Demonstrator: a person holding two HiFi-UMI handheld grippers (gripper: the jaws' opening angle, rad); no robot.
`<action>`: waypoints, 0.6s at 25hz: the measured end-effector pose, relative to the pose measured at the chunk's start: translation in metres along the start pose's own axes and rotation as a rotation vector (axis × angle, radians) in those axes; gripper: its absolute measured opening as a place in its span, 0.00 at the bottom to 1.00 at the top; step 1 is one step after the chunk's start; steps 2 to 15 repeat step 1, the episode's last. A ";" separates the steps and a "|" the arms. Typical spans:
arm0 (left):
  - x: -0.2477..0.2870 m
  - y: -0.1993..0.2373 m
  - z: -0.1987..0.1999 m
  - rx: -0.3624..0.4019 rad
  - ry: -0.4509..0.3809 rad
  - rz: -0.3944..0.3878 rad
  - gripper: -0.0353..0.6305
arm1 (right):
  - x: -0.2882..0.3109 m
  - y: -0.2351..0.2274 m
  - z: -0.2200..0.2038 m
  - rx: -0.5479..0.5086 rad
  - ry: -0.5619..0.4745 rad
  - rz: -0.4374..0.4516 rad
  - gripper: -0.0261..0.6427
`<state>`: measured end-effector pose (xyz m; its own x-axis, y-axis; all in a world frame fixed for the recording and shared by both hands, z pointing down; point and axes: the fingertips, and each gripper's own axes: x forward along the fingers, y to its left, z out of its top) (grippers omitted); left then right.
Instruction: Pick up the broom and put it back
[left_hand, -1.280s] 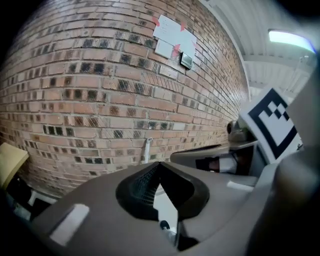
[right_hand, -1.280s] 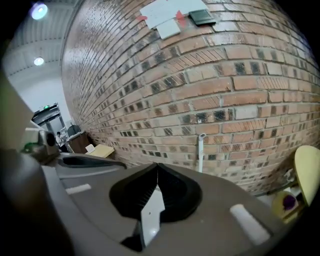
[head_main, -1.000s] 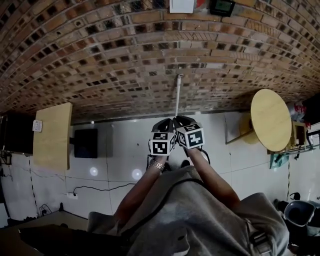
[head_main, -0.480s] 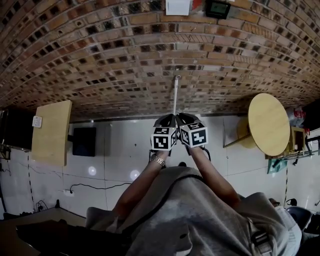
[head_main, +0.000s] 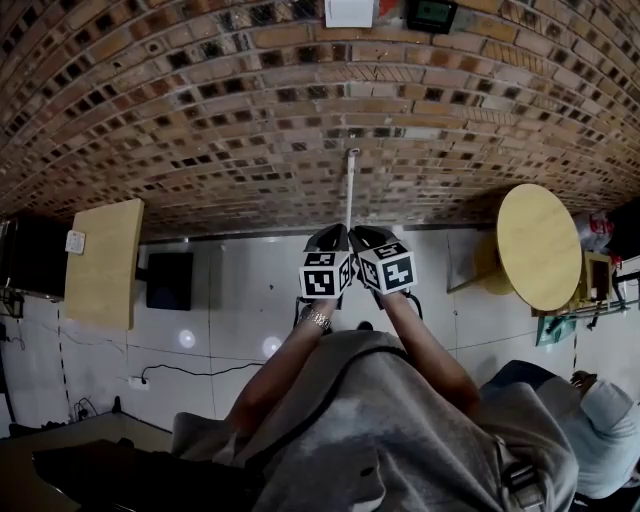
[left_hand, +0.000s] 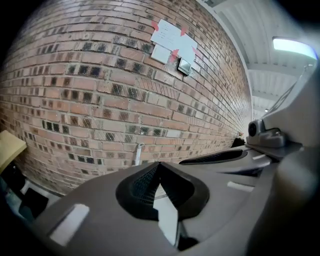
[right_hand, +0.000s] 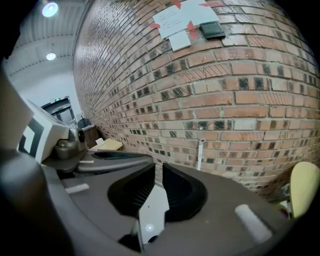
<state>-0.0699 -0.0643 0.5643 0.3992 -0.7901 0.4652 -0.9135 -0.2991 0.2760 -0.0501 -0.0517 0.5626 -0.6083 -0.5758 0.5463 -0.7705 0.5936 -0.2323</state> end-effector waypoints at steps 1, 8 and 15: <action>0.000 0.000 0.001 0.000 -0.004 0.001 0.01 | 0.000 0.000 0.001 0.003 -0.001 0.005 0.07; 0.000 0.000 0.001 0.000 -0.004 0.001 0.01 | 0.000 0.000 0.001 0.003 -0.001 0.005 0.07; 0.000 0.000 0.001 0.000 -0.004 0.001 0.01 | 0.000 0.000 0.001 0.003 -0.001 0.005 0.07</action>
